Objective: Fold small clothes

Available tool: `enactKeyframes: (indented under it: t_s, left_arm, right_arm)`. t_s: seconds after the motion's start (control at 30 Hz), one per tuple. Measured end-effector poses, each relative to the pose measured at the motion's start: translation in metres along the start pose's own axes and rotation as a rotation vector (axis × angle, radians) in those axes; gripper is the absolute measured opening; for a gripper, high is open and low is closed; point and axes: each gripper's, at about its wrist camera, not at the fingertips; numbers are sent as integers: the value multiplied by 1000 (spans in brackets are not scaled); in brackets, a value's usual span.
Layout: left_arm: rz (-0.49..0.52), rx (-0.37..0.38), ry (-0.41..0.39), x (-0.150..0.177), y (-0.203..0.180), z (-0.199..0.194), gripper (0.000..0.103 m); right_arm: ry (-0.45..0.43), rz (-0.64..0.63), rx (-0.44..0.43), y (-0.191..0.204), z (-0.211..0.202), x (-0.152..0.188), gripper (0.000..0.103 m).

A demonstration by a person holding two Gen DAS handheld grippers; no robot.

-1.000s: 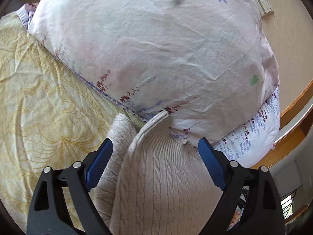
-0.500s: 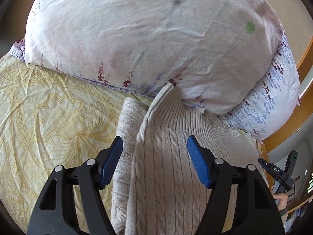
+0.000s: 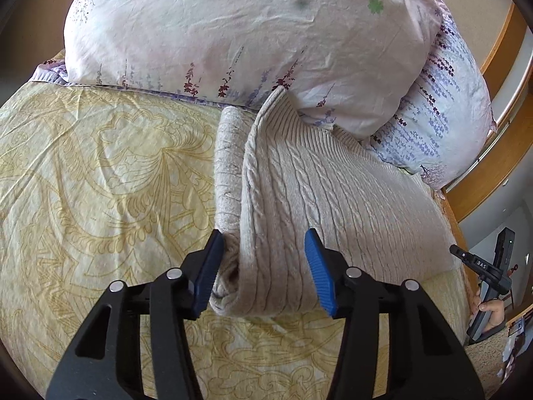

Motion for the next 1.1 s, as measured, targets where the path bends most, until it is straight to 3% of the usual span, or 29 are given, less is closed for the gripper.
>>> enactKeyframes:
  t_s: [0.17,0.3,0.47,0.77,0.87,0.93,0.97,1.07,1.1]
  left_arm:
    - [-24,3,-1,1,9,-1,19]
    - [-52,36,6,-1,18,-3,14]
    - [-20,15,16,-1,17,1,13]
    - [76,-28,3,-1,10,-6,9]
    - [112,-61,18,1,8,-2,9]
    - [130,-64,17,1,5,-3,10]
    - [137,-63,9,0,3,-6,14]
    - [142,-72,-25,-2,1,-12,23]
    - [139,-73,-28,-3,1,-13,27]
  right_arm:
    - [-31,49,-41,-2,-15,10,11]
    - [-42,57,-42,4,-29,15,10]
    - [-21,69,62,-3,-21,12,10]
    - [-101,80,64,-3,-35,7,9]
    - [-14,55,99,-6,-23,8,9]
    - [-31,57,93,-5,-28,8,9]
    - [-58,65,69,-4,-34,6,11]
    - [-111,69,33,-1,-38,-12,30]
    - [-106,56,25,1,-32,-20,30]
Point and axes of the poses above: each gripper's, at about its wrist camera, not at the fingertips, and z roughly the way its jaws point, y to its left, x to its underside, and after that the axes turned 5 degrees about -x, right-handed
